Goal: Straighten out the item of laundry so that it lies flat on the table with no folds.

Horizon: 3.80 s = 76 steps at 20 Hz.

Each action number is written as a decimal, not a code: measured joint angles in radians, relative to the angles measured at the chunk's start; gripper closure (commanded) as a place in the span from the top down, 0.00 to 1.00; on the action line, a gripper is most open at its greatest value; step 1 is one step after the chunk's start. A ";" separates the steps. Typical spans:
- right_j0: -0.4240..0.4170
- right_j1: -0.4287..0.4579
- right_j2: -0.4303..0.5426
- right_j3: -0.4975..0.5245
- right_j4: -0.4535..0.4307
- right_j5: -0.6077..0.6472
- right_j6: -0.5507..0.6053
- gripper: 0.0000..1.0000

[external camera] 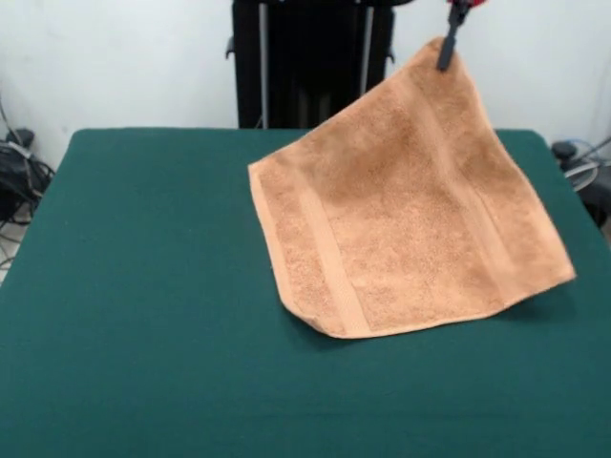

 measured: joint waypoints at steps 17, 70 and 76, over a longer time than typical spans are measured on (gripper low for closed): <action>0.346 0.233 -0.225 -0.038 0.065 -0.068 0.155 0.00; -0.149 0.023 -0.091 -0.031 0.272 0.058 0.165 1.00; -0.334 -0.003 0.031 -0.035 0.293 0.094 0.165 1.00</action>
